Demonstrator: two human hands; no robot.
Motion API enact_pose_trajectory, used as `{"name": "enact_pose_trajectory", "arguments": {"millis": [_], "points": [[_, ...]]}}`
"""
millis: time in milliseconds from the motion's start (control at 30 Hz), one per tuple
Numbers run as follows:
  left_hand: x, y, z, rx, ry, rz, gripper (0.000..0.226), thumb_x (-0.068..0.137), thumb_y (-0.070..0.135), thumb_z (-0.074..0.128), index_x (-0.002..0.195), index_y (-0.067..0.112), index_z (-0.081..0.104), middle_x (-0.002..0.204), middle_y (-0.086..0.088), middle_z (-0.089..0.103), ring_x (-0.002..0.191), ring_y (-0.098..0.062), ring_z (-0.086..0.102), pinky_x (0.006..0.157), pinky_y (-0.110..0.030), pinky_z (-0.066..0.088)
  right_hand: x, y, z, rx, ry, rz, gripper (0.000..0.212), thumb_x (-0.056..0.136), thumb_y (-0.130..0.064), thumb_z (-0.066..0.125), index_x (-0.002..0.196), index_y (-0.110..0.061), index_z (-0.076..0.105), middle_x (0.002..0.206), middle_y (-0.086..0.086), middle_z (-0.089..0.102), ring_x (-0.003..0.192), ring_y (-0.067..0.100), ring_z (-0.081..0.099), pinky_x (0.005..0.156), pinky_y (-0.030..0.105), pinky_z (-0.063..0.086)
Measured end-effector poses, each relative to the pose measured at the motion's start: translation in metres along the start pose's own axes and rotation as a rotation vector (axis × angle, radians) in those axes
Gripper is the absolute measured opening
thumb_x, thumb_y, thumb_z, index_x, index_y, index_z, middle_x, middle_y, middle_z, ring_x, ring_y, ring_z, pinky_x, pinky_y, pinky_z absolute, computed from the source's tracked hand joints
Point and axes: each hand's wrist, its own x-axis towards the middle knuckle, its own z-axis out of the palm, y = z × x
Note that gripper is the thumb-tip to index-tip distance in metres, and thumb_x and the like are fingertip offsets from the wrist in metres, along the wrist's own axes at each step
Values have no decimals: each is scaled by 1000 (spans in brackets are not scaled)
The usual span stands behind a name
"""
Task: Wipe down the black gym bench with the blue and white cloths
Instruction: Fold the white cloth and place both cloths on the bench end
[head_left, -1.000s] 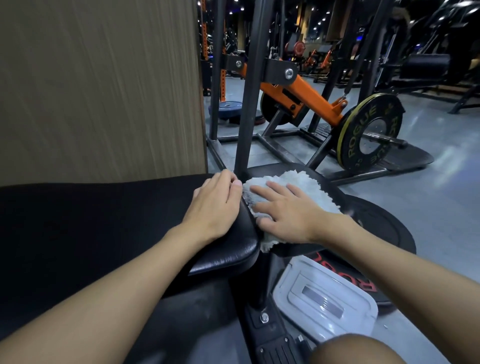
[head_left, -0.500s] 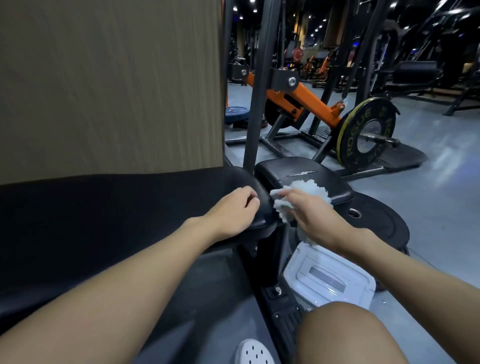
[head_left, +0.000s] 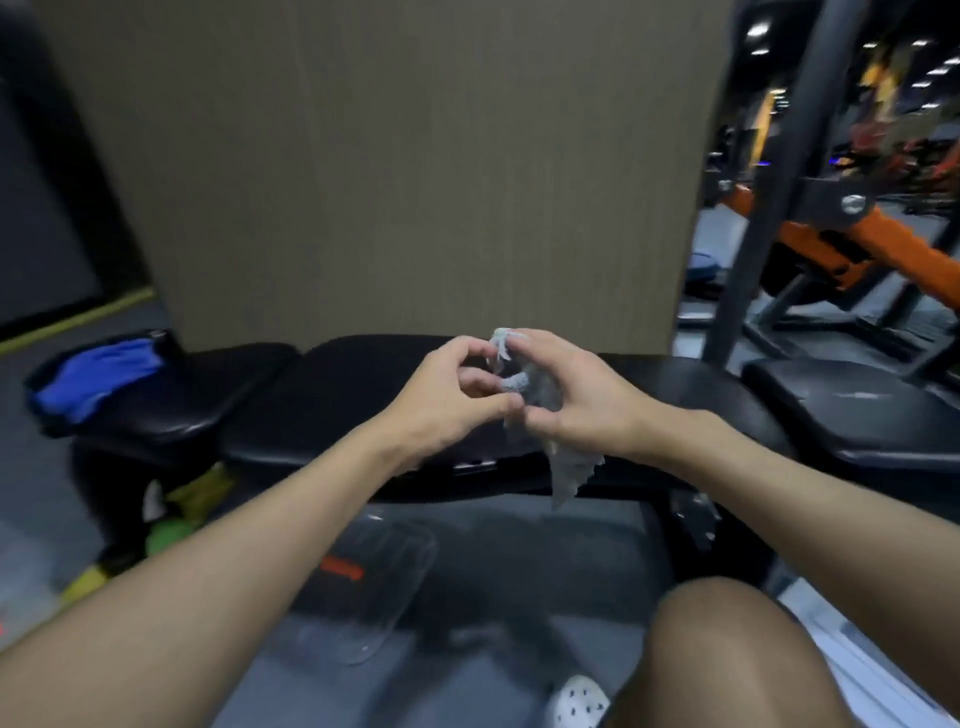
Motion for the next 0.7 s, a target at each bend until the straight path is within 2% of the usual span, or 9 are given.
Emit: {"name": "enact_pose_trajectory", "arguments": {"millis": [100, 167, 267, 300, 367, 433, 500, 600, 700], "points": [[-18, -18, -52, -7, 236, -1, 32, 81, 11, 77, 108, 14, 60, 80, 0, 74, 78, -8, 68, 82, -26, 52, 47, -31, 34, 33, -134, -85, 52, 75, -12, 60, 126, -8, 52, 132, 1, 50, 121, 10, 46, 101, 13, 34], [-28, -31, -91, 47, 428, 7, 16, 82, 10, 75, 95, 14, 66, 72, 3, 70, 66, 0, 62, 70, -19, 50, 77, -49, 62, 32, -188, -113, 61, 76, -10, 60, 135, -7, 49, 141, 2, 48, 125, 9, 43, 101, 6, 29], [-42, -54, -154, 167, 582, 5, 9, 83, 9, 74, 80, 17, 70, 72, 2, 68, 61, 0, 58, 58, -25, 52, 123, -73, 112, 53, -210, -175, 53, 80, 0, 58, 132, -9, 55, 131, 0, 56, 110, 3, 50, 87, 3, 35], [-46, -65, -175, 219, 610, 5, 10, 82, 8, 74, 78, 17, 70, 72, 1, 69, 61, -2, 58, 60, -27, 52, 140, -80, 132, 76, -210, -174, 49, 81, 0, 57, 128, -13, 59, 124, -2, 60, 102, 2, 54, 82, 5, 37], [-51, -79, -210, 302, 636, 1, 10, 82, 8, 73, 77, 16, 70, 73, 3, 69, 63, -3, 59, 63, -22, 51, 168, -91, 161, 130, -189, -108, 43, 85, -4, 59, 125, -19, 62, 113, -7, 64, 95, 2, 58, 75, 6, 40], [-55, -94, -245, 344, 670, -15, 8, 83, 10, 72, 79, 16, 70, 76, 0, 69, 67, -6, 61, 65, -21, 51, 198, -99, 191, 186, -159, -17, 44, 89, -8, 61, 132, -19, 56, 109, -9, 61, 98, 4, 58, 74, 5, 38], [-56, -106, -271, 382, 658, -38, 5, 84, 10, 71, 81, 14, 69, 79, -3, 70, 71, -11, 62, 68, -26, 53, 218, -101, 210, 187, -125, 59, 41, 90, -9, 58, 131, -16, 55, 98, -7, 60, 88, 6, 57, 68, 5, 38], [-57, -126, -317, 467, 592, -94, 4, 84, 9, 68, 82, 11, 69, 78, -3, 71, 71, -11, 63, 70, -27, 53, 254, -108, 239, 192, -106, 137, 20, 89, -8, 51, 97, -12, 69, 80, 1, 65, 75, 16, 62, 55, 17, 44], [-54, -146, -362, 583, 582, -122, 7, 85, 10, 63, 84, 15, 67, 79, 9, 66, 73, -3, 61, 70, -17, 48, 280, -118, 263, 231, -108, 155, 21, 91, -7, 48, 90, -15, 68, 74, -2, 61, 65, 9, 53, 48, 13, 38]]}}
